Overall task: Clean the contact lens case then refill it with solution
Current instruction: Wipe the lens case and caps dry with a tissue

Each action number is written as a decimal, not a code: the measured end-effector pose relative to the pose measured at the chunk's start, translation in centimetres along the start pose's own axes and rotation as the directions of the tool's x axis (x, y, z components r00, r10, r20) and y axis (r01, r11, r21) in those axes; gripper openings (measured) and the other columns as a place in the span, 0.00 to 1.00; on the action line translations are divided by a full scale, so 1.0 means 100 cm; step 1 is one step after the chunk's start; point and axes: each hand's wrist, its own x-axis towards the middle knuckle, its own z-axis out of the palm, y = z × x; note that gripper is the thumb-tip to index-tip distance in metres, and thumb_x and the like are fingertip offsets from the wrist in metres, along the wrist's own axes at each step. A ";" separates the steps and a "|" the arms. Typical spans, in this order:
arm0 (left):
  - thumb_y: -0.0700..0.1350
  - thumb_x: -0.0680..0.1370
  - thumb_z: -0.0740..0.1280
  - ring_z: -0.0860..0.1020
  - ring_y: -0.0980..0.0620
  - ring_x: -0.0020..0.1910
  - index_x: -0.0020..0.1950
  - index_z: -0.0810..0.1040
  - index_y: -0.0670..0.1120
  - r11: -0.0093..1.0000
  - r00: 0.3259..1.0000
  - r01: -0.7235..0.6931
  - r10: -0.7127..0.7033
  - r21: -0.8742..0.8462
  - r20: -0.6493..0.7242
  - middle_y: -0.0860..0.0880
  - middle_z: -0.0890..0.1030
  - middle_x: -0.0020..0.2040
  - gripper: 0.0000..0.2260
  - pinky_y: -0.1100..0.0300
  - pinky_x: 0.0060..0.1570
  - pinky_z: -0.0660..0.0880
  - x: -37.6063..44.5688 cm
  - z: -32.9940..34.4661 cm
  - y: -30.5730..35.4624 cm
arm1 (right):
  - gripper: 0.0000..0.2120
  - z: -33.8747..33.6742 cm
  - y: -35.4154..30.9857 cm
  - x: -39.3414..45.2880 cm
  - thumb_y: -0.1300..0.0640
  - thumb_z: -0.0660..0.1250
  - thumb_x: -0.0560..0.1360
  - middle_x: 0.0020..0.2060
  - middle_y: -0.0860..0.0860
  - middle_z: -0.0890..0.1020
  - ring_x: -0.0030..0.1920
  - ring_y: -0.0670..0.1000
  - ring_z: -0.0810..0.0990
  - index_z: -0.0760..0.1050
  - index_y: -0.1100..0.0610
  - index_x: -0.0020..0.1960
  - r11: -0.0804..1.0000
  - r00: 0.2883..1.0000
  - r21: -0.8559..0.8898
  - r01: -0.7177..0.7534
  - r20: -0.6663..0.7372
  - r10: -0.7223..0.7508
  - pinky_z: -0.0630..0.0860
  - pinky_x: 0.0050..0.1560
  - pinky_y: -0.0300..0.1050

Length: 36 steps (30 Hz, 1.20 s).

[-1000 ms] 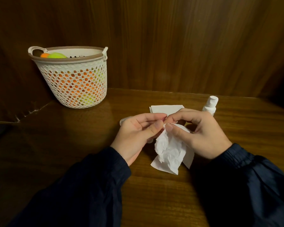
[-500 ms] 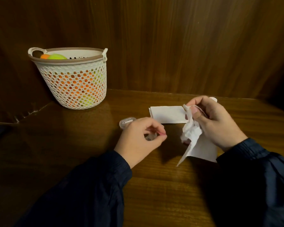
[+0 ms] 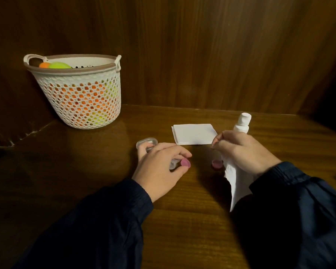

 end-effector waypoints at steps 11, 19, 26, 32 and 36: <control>0.52 0.82 0.70 0.67 0.64 0.67 0.62 0.81 0.62 0.996 0.998 -0.006 0.001 -0.093 -0.060 0.66 0.78 0.61 0.09 0.57 0.69 0.51 -0.001 -0.001 0.004 | 0.26 -0.003 0.006 0.009 0.31 0.81 0.64 0.50 0.44 0.81 0.50 0.46 0.79 0.79 0.44 0.53 0.860 0.964 -0.458 -0.227 0.020 0.265 0.75 0.43 0.43; 0.39 0.82 0.70 0.81 0.64 0.46 0.57 0.85 0.52 0.908 0.990 -0.014 -0.046 -0.420 -0.132 0.57 0.84 0.52 0.09 0.72 0.41 0.76 -0.002 -0.004 0.008 | 0.13 0.003 0.006 0.011 0.41 0.77 0.75 0.45 0.41 0.77 0.53 0.47 0.77 0.74 0.42 0.43 0.852 0.969 -0.503 -0.144 0.102 0.224 0.74 0.54 0.44; 0.44 0.85 0.67 0.87 0.58 0.47 0.64 0.84 0.53 0.696 0.983 0.155 -0.176 -0.701 0.043 0.56 0.88 0.55 0.11 0.64 0.44 0.81 0.002 -0.006 0.008 | 0.13 0.013 -0.017 -0.009 0.36 0.77 0.71 0.44 0.42 0.87 0.48 0.48 0.84 0.80 0.41 0.48 0.937 0.969 -0.247 0.247 0.056 -0.241 0.81 0.51 0.52; 0.44 0.85 0.66 0.85 0.44 0.61 0.66 0.83 0.41 0.186 0.937 0.349 -0.102 -0.919 0.335 0.42 0.87 0.62 0.13 0.52 0.56 0.83 0.004 -0.005 0.006 | 0.16 0.029 -0.028 -0.021 0.34 0.75 0.69 0.48 0.38 0.87 0.52 0.43 0.85 0.81 0.40 0.52 0.905 0.906 -0.049 0.423 0.027 -0.422 0.81 0.55 0.44; 0.43 0.83 0.67 0.84 0.44 0.66 0.71 0.79 0.40 0.091 0.935 0.355 -0.064 -0.931 0.350 0.43 0.85 0.66 0.16 0.48 0.61 0.83 0.006 -0.005 0.002 | 0.18 0.034 -0.026 -0.019 0.36 0.76 0.70 0.50 0.38 0.87 0.55 0.41 0.84 0.82 0.43 0.55 0.901 0.901 -0.020 0.433 0.021 -0.433 0.79 0.59 0.40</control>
